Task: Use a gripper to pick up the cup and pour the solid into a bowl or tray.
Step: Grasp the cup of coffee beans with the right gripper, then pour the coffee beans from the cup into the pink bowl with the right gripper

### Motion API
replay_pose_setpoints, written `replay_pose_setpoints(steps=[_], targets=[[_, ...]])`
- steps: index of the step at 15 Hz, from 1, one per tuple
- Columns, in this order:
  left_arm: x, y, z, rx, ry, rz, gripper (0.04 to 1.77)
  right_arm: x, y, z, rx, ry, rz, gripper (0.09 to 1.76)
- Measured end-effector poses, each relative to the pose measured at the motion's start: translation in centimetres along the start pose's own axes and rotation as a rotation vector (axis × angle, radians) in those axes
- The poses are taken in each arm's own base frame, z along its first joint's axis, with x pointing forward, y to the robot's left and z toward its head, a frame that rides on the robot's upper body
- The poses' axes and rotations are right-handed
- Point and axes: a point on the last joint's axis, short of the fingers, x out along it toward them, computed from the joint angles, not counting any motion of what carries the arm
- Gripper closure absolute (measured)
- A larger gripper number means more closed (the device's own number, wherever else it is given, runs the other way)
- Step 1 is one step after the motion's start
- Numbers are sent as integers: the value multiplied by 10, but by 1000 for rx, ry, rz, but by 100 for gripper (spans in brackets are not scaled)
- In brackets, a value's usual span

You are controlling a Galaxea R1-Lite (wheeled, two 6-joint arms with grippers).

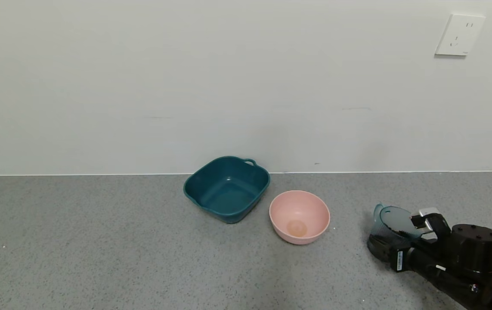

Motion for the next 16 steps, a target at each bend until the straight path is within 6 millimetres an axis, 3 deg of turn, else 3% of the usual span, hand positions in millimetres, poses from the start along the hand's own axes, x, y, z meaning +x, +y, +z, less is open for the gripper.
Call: replay_pose_setpoints(steps=[8, 16], targets=[[0, 0, 0, 0, 0, 0, 6, -5, 1, 5, -3, -18, 15, 50], [0, 0, 0, 0, 0, 0, 6, -12, 2, 36, -3, -160, 34, 51]])
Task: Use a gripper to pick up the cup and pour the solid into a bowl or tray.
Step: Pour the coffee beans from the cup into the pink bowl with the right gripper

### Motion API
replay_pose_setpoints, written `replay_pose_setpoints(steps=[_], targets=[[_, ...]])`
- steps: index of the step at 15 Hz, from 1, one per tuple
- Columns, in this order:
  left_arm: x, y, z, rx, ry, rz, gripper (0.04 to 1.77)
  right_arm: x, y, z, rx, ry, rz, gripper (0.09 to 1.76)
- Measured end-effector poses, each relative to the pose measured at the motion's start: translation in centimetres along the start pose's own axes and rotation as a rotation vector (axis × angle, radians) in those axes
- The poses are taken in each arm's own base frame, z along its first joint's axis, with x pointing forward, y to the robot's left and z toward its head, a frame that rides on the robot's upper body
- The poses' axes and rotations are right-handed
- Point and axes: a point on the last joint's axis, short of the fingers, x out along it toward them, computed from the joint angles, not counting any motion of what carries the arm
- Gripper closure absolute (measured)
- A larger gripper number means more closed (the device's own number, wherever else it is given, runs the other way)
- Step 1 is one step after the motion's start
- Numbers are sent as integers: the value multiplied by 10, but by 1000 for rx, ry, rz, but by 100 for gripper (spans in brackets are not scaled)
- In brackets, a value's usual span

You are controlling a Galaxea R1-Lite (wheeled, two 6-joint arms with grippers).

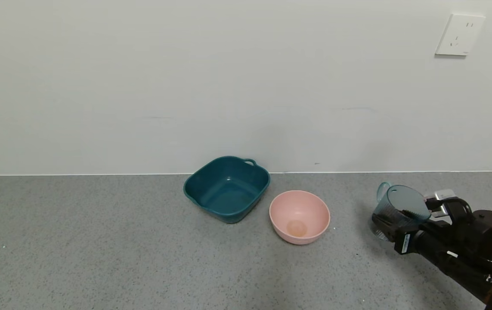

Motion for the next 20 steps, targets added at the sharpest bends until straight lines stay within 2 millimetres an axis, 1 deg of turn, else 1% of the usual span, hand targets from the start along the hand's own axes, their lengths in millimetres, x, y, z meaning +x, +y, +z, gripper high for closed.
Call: replay_pose_setpoints(steps=[2, 6, 12, 15, 20], targets=[[0, 0, 0, 0, 0, 0, 6, 2, 0, 6, -5, -29, -4, 51], [0, 0, 0, 0, 0, 0, 6, 5, 0, 17, -14, 20, -8, 51], [0, 0, 0, 0, 0, 0, 6, 12, 1, 65, -60, 44, -5, 51], [0, 0, 0, 0, 0, 0, 6, 16, 5, 89, -80, 33, 6, 51], [0, 0, 0, 0, 0, 0, 6, 25, 18, 109, -175, 73, 51, 51]])
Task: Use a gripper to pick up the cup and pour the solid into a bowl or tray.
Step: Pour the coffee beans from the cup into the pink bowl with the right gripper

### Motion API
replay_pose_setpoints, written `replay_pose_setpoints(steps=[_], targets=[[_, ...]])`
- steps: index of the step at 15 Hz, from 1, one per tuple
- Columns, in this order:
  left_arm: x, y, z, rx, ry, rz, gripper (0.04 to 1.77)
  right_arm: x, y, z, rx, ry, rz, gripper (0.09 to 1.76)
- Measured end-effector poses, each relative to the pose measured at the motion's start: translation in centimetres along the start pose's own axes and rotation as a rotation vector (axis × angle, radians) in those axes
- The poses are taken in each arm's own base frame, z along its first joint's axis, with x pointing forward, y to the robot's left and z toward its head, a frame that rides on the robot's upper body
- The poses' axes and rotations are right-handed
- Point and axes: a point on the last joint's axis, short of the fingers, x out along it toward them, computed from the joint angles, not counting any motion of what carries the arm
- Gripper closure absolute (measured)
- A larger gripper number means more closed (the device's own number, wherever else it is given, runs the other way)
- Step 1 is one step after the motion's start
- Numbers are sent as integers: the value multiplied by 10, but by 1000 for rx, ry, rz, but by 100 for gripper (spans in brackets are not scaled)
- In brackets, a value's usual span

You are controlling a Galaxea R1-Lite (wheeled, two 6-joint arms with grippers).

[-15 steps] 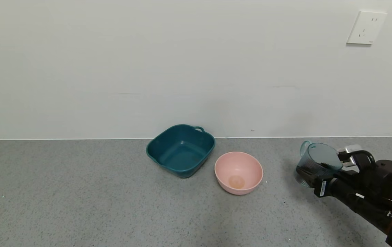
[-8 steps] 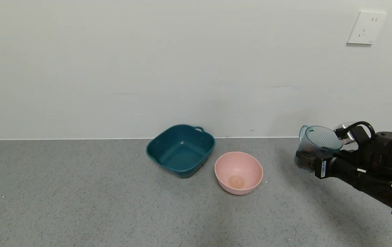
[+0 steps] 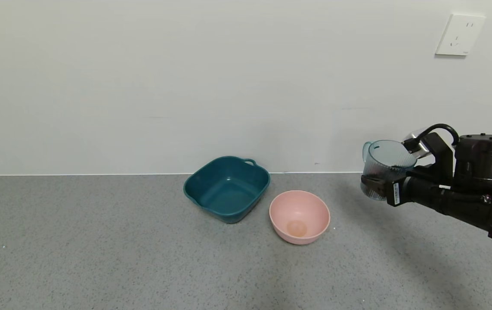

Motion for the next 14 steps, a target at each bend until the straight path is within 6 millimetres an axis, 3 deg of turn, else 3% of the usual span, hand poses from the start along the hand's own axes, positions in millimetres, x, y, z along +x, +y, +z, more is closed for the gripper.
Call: replay_pose_setpoints(steps=[6, 14], targets=[[0, 0, 0, 0, 0, 0, 6, 11, 30, 21, -111, 28, 111, 51], [0, 0, 0, 0, 0, 0, 6, 42, 38, 17, -381, 70, 121, 51]])
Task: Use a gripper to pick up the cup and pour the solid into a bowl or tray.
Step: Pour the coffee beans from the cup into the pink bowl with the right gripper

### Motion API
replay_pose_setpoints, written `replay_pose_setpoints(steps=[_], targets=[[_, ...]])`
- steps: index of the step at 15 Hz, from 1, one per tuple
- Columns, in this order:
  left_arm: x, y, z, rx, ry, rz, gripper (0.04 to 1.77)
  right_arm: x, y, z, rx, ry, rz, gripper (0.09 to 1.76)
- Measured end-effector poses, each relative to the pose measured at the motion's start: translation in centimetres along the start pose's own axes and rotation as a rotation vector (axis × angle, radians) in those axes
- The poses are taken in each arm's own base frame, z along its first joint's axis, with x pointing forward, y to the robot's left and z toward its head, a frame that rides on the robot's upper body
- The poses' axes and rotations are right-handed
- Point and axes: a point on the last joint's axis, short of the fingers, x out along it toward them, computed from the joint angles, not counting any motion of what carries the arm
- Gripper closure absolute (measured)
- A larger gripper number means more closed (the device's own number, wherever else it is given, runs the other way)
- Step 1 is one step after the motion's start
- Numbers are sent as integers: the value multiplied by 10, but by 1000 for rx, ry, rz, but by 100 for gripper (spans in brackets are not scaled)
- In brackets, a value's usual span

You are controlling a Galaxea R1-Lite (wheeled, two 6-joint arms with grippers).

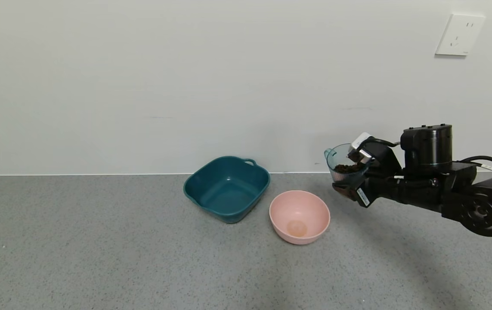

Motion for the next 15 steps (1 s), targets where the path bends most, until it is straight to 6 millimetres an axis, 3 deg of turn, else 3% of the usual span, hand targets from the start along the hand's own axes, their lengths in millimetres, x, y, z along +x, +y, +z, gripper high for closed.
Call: replay_pose_setpoints(steps=[8, 15], targets=[[0, 0, 0, 0, 0, 0, 6, 21, 10, -5, -208, 99, -100, 51], [0, 0, 0, 0, 0, 0, 6, 31, 36, 4, -449, 178, -152, 51]])
